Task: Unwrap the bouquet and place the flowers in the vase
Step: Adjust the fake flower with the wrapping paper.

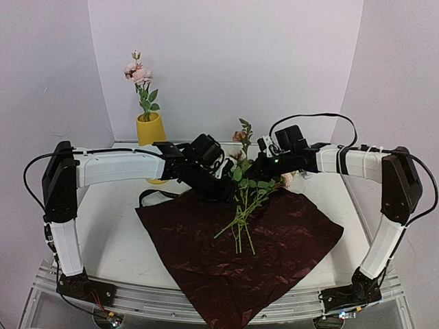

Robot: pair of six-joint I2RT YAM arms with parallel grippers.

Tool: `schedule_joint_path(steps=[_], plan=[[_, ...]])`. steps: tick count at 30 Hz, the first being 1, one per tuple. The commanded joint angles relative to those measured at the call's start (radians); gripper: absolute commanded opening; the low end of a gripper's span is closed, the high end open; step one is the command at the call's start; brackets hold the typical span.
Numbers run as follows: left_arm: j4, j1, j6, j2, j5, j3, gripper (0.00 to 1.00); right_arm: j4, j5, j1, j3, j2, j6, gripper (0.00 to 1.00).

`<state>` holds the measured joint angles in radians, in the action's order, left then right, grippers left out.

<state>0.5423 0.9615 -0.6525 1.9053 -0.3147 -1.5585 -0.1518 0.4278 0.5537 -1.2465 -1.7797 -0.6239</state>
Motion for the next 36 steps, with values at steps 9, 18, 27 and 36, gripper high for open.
schedule_joint_path(steps=[9,18,27,36], plan=[[0.004,0.005,-0.013,0.076,-0.174,-0.043,0.56,-0.015,0.001,-0.006,0.068,0.080,-0.036,0.06],[0.004,0.011,-0.024,0.094,-0.198,-0.025,0.52,-0.017,-0.006,-0.006,0.064,0.080,-0.043,0.06],[0.005,0.018,-0.042,0.121,-0.251,0.005,0.41,-0.016,-0.015,-0.006,0.061,0.079,-0.049,0.07],[0.008,0.021,-0.053,0.119,-0.251,0.028,0.36,-0.017,-0.026,-0.006,0.069,0.082,-0.065,0.07]])
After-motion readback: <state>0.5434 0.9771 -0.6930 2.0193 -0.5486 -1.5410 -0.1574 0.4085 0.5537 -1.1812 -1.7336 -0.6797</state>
